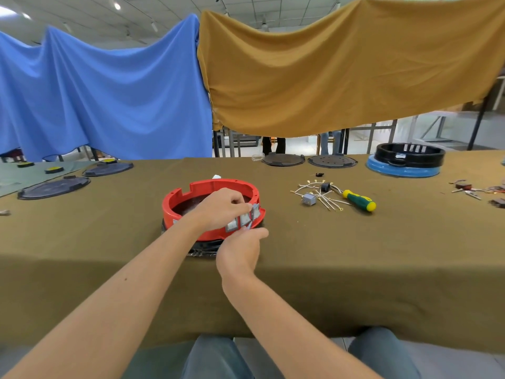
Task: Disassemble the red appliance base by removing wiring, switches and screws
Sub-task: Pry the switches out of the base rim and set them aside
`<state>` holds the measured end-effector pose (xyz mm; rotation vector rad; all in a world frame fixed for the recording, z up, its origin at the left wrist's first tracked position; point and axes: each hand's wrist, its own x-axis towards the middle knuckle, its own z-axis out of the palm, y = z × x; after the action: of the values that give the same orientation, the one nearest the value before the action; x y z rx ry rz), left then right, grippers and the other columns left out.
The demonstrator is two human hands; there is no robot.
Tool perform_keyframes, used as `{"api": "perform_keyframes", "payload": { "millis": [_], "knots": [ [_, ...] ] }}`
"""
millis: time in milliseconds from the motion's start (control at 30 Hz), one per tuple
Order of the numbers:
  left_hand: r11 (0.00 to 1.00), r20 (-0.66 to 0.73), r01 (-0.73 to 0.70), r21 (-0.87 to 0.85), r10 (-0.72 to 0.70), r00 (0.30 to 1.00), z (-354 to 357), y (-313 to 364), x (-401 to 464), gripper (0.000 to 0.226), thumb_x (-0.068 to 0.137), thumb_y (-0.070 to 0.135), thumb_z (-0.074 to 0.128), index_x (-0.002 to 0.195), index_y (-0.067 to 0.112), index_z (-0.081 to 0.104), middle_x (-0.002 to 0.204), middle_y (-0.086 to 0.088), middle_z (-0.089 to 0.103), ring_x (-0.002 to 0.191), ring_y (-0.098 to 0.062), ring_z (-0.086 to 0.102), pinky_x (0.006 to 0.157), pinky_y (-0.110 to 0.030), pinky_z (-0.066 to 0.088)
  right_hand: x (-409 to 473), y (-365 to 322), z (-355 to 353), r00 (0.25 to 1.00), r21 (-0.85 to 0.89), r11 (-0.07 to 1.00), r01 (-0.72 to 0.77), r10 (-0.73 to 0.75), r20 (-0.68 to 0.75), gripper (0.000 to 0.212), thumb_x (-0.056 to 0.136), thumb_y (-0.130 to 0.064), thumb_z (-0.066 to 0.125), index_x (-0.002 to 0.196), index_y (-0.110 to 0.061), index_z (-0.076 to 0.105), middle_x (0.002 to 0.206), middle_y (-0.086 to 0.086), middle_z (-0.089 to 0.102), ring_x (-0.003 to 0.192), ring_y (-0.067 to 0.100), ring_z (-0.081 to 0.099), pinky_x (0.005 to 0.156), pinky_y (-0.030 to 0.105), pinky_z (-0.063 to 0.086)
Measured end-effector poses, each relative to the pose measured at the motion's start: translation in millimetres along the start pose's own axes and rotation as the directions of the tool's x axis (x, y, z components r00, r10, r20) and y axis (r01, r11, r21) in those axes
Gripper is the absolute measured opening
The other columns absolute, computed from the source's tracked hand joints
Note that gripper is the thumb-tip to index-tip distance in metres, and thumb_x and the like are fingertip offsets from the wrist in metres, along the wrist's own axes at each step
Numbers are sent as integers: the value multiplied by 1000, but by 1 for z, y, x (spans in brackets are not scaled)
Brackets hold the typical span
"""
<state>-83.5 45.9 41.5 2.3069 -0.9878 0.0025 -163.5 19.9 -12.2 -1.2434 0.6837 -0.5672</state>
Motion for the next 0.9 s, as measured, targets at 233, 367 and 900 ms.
{"api": "perform_keyframes", "payload": {
  "millis": [233, 367, 900],
  "knots": [
    [1000, -8, 4, -1, -4, 1000, 1, -2, 0, 32, 95, 33, 58, 81, 6, 66, 69, 1, 57, 63, -11, 47, 64, -30, 38, 12, -7, -24, 988, -355, 927, 122, -80, 129, 7, 105, -16, 25, 108, -13, 30, 99, 3, 51, 83, 20, 51, 66, 31, 37],
    [1000, -12, 4, 16, -4, 1000, 1, -4, 1, 32, 95, 34, 57, 82, 6, 67, 72, 0, 60, 63, -11, 49, 62, -28, 39, 22, -25, -41, 964, -640, 729, 242, -102, 247, 17, 103, -12, 36, 119, -8, 35, 114, 13, 55, 103, 31, 57, 75, 34, 37],
    [1000, -13, -3, -3, 3, 1000, 1, -5, 0, 28, 95, 33, 59, 76, 14, 68, 62, 10, 55, 54, -2, 45, 59, -24, 35, 1, -2, 6, 1000, -20, 1000, -9, 9, -22, 10, 106, -19, 21, 102, -17, 29, 90, -2, 51, 73, 8, 47, 52, 23, 31]
  ]
}}
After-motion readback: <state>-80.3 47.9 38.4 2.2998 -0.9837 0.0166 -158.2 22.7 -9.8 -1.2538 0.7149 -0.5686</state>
